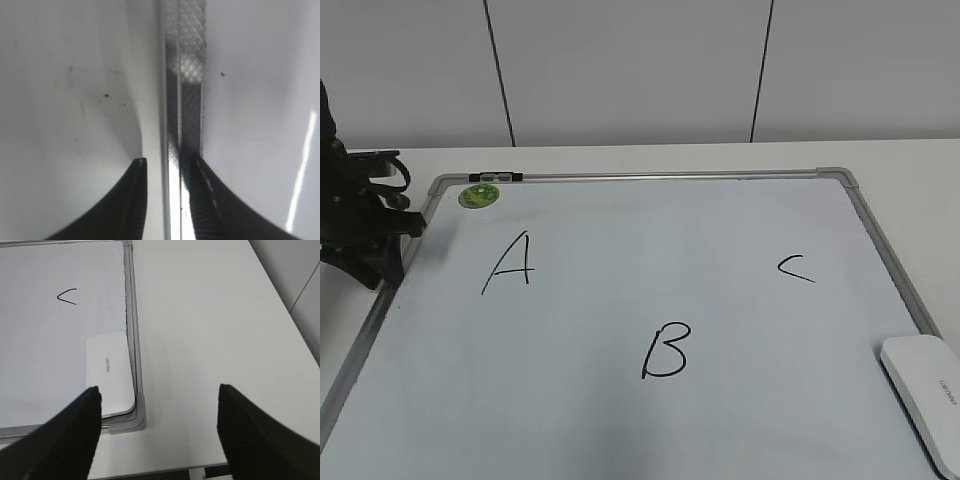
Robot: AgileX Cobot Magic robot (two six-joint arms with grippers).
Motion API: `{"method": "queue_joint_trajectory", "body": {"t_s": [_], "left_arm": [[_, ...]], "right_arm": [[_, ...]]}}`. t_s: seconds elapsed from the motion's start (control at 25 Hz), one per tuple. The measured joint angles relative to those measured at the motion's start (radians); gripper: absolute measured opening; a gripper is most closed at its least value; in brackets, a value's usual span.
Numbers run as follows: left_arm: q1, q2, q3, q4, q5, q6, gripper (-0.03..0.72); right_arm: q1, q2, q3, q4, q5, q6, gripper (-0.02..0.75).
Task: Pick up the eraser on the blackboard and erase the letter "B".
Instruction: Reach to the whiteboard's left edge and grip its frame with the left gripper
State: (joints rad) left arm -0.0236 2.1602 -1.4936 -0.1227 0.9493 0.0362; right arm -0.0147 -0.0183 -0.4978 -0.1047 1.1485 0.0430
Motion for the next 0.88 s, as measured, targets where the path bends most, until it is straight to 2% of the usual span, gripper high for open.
{"method": "queue_joint_trajectory", "body": {"t_s": [0.2,0.24,0.68,0.72,0.88], "left_arm": [[0.000,0.000,0.000,-0.004,0.000,0.000,0.041],[0.000,0.000,-0.001,-0.004,0.000,-0.002,0.028],[0.000,0.000,-0.001,-0.007,0.000,-0.003,0.021],[0.000,0.000,-0.001,-0.007,0.000,-0.003,0.046],[0.000,0.000,-0.001,-0.007,0.000,-0.003,0.022]], "right_arm": [[0.000,0.000,0.000,0.000,0.000,0.000,0.536],[0.000,0.000,0.000,0.000,0.000,0.000,0.536],[0.000,0.000,0.000,0.000,0.000,0.000,0.536],[0.000,0.000,0.000,0.002,0.000,0.000,0.536],[0.000,0.067,0.000,0.004,0.000,0.000,0.536]]}}
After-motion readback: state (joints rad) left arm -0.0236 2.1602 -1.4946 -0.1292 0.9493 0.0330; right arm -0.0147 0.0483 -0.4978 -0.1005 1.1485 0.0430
